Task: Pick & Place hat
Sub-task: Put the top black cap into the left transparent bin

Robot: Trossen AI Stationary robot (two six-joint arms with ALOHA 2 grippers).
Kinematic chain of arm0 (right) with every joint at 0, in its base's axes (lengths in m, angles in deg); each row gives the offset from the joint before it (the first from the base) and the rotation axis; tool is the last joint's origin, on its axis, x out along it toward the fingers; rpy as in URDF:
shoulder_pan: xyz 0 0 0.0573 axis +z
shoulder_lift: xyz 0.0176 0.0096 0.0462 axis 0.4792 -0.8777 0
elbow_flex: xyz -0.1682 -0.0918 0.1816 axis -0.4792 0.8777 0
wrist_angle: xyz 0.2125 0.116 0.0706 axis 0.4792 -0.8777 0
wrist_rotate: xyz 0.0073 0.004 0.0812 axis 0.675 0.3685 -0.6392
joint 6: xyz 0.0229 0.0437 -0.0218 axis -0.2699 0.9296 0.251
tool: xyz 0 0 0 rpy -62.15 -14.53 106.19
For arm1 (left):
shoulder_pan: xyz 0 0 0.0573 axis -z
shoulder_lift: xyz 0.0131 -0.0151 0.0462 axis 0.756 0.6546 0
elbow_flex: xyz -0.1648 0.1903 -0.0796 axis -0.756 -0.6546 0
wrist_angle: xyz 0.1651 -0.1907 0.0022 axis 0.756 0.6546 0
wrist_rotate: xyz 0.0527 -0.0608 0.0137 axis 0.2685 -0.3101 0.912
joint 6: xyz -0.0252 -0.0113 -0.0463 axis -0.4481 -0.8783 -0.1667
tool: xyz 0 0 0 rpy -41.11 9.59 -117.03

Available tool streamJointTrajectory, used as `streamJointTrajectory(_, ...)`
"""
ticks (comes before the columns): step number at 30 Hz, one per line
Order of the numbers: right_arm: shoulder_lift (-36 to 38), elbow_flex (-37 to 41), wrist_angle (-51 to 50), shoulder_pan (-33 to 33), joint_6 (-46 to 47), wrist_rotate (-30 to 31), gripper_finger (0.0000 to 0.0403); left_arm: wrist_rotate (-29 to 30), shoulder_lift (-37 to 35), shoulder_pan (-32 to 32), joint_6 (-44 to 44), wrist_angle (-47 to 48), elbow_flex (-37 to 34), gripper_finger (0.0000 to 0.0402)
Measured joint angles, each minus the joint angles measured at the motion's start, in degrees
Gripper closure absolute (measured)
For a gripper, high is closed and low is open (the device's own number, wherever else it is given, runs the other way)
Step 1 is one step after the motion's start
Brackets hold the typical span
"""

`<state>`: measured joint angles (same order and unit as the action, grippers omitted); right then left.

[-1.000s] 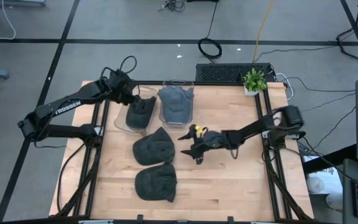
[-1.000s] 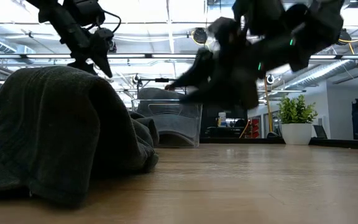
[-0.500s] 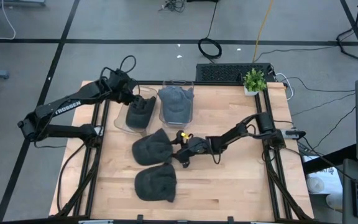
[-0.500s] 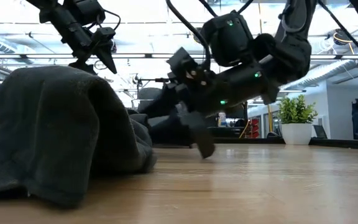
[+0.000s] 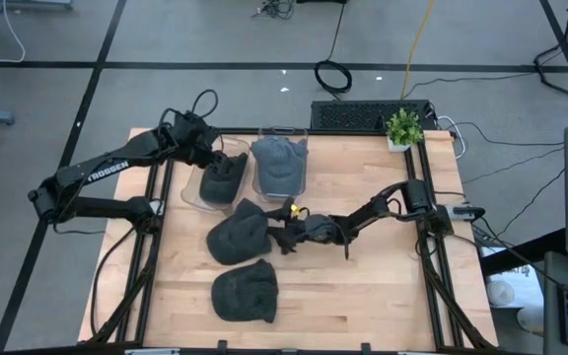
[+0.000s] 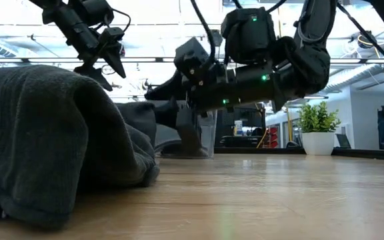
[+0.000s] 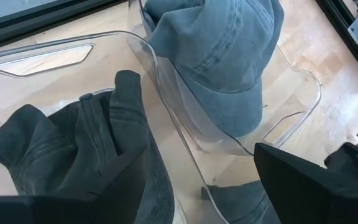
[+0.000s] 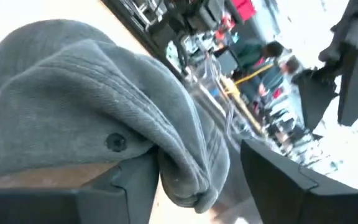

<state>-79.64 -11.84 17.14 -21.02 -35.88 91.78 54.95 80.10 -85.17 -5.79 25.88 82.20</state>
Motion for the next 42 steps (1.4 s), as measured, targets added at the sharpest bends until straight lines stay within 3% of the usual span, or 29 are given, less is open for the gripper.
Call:
streamJointTrajectory(7,0.0,0.0,1.7,1.1,-3.2,-13.4,0.0211,0.1,0.0,0.9,0.0,0.0,0.0,0.0103)
streamJointTrajectory(15,0.0,0.0,-1.2,0.8,-0.3,-14.8,0.0236,0.1,0.0,0.9,-0.3,-0.5,0.0,0.0102)
streamJointTrajectory(19,0.1,-0.1,-0.6,0.0,2.3,-15.2,0.0289,0.1,0.0,0.9,-0.5,-0.5,0.0,0.0105)
streamJointTrajectory(23,0.1,-0.9,-0.5,-1.3,7.4,-15.2,0.0380,0.4,0.0,0.9,-1.5,-0.6,0.0,0.0100)
streamJointTrajectory(27,2.1,-1.1,-0.5,-1.6,10.2,-16.6,0.0397,0.6,0.0,0.9,-1.5,-0.7,0.0,0.0100)
streamJointTrajectory(32,11.6,-0.3,-8.2,-0.4,8.1,-17.0,0.0401,1.1,0.0,0.9,-1.5,-0.7,0.0,0.0107)
streamJointTrajectory(35,20.4,0.0,-21.0,0.0,8.2,-25.6,0.0401,-0.1,0.0,1.3,-3.6,-0.6,0.0,0.0106)
streamJointTrajectory(38,28.1,0.1,-32.5,0.0,10.4,-34.0,0.0402,-6.9,0.0,2.4,-4.8,-0.9,0.0,0.0106)
streamJointTrajectory(42,37.2,0.1,-43.0,0.0,9.5,-37.5,0.0402,-10.9,0.1,6.2,-6.0,-4.3,-1.5,0.0110)
